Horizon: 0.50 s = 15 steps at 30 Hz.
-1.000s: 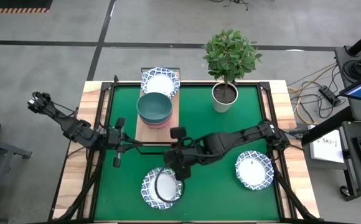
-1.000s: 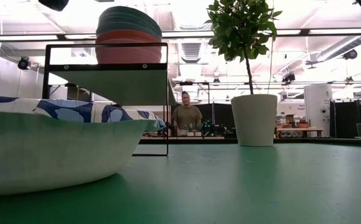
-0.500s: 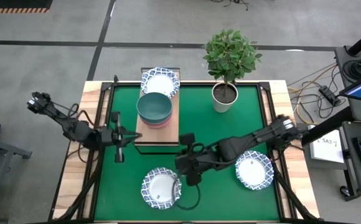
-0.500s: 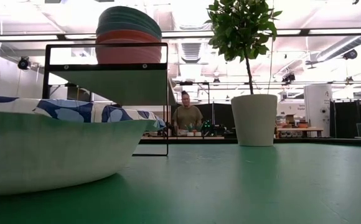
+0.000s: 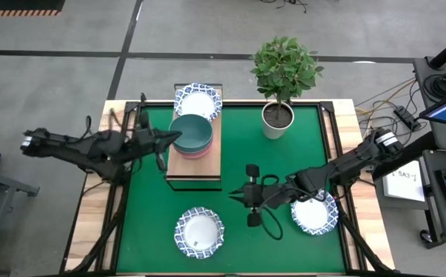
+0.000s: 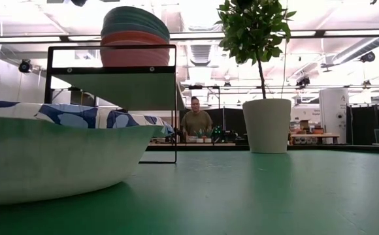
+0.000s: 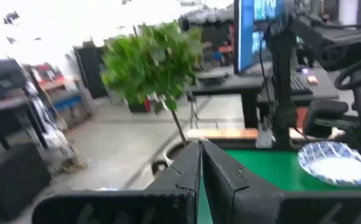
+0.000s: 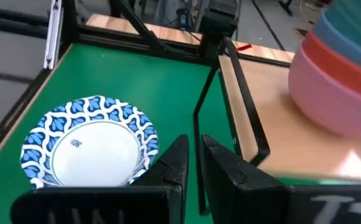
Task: Place and stack bowls onto a shelf
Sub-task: Stack the green bowl on top of the blue bowl on the shelf
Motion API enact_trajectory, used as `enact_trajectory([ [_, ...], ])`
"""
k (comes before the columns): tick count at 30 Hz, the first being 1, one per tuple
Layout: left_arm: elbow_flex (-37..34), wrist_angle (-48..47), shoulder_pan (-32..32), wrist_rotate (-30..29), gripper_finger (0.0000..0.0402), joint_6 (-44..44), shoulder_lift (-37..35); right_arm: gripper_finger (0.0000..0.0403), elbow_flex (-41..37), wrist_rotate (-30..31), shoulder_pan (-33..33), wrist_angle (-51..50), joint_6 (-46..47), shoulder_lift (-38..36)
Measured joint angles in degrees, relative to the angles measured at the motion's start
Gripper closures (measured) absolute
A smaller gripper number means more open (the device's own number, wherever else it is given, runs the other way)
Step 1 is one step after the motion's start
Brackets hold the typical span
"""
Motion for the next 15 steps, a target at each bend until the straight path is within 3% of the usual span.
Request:
enact_trajectory([
  [4, 2.12, -5.15, 6.35, 7.26, 0.0402, -6.00, 3.30, 0.0371, -6.00, 0.50, 0.05, 5.40, 2.94, -2.15],
  [9, 4.47, -11.69, 8.31, 8.02, 0.0402, -10.91, 6.80, 0.0371, -9.55, 0.48, 0.18, 7.47, 5.23, -4.03],
  [15, 4.09, -13.01, 8.09, 10.29, 0.0402, -15.28, 9.71, 0.0371, -10.03, 0.50, 0.18, 7.45, 4.31, -4.37],
])
